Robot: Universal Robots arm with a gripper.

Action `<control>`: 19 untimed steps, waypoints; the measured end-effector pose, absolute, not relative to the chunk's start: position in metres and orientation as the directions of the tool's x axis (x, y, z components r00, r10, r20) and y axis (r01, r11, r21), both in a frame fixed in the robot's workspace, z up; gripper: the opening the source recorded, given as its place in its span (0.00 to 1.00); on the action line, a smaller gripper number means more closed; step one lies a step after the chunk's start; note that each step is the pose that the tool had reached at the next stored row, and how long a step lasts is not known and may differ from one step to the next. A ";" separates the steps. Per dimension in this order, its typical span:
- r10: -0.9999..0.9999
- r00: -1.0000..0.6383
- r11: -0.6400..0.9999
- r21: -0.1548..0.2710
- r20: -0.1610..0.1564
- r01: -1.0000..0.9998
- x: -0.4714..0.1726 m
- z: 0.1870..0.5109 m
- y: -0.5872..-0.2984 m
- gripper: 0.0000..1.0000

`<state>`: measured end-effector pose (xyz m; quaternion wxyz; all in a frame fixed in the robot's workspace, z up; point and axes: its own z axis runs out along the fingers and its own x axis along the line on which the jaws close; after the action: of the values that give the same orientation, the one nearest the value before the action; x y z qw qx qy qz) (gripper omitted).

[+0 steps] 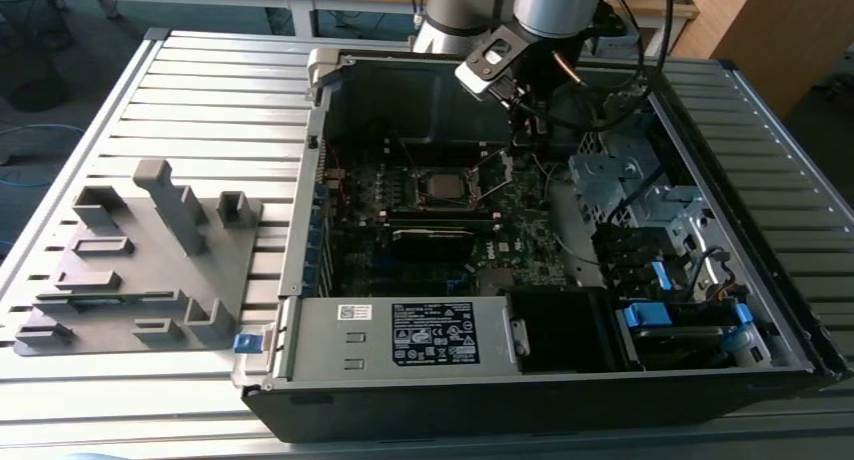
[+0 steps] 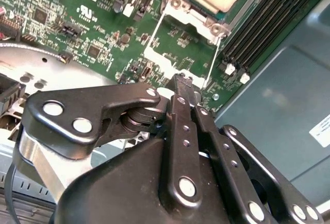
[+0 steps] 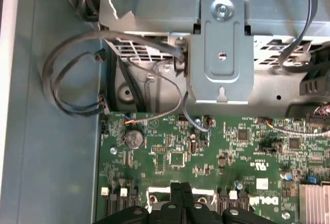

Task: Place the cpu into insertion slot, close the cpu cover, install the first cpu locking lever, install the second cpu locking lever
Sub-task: 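Close the cpu cover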

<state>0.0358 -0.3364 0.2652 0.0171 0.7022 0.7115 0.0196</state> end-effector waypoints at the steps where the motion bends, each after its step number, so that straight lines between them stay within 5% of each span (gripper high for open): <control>1: 1.000 -0.013 0.013 0.052 0.003 0.999 0.037 0.265 -0.336 0.11; 19: 1.000 -0.012 0.012 0.052 0.003 0.999 0.054 0.255 -0.336 0.11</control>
<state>0.0540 -0.3361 0.2552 0.0171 0.7027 0.7110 0.0195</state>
